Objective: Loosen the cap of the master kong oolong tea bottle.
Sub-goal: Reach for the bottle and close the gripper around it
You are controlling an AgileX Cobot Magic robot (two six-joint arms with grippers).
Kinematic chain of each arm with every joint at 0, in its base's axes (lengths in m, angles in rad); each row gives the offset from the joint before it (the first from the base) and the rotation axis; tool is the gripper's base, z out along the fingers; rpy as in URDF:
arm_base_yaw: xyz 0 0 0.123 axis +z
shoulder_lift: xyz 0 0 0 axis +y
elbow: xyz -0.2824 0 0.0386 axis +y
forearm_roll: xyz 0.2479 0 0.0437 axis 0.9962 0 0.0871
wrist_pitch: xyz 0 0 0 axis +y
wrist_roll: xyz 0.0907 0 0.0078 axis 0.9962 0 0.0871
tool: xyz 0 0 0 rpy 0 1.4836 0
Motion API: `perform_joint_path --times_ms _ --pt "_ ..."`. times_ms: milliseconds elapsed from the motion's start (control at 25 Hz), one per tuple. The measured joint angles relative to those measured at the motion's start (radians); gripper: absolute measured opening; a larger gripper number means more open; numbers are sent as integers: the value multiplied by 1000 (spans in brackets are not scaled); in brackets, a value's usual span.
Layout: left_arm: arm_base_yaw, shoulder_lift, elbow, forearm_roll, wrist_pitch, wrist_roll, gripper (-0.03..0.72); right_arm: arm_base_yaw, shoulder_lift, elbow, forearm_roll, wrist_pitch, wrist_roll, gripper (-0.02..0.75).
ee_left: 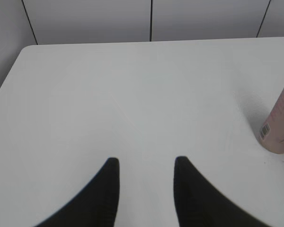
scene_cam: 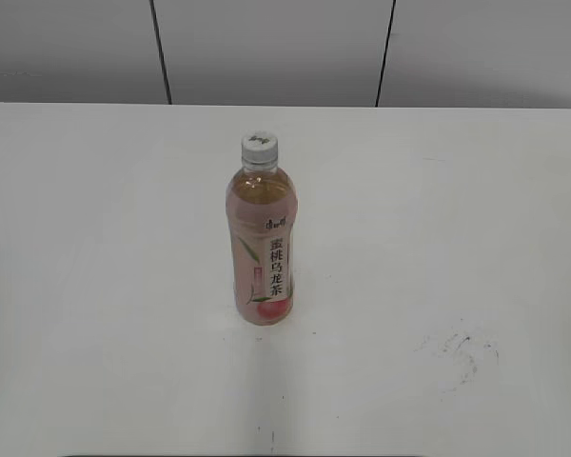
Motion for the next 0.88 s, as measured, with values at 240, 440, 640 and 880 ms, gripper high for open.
perform_joint_path --times_ms 240,440,640,880 --pt "0 0 0 0 0 0 239 0 0 0 0 0 0 554" --pt "0 0 0 0 0 0 239 0 0 0 0 0 0 554" --pt "0 0 0 0 0 0 239 0 0 0 0 0 0 554" --pt "0 0 0 0 0 0 239 0 0 0 0 0 0 554"
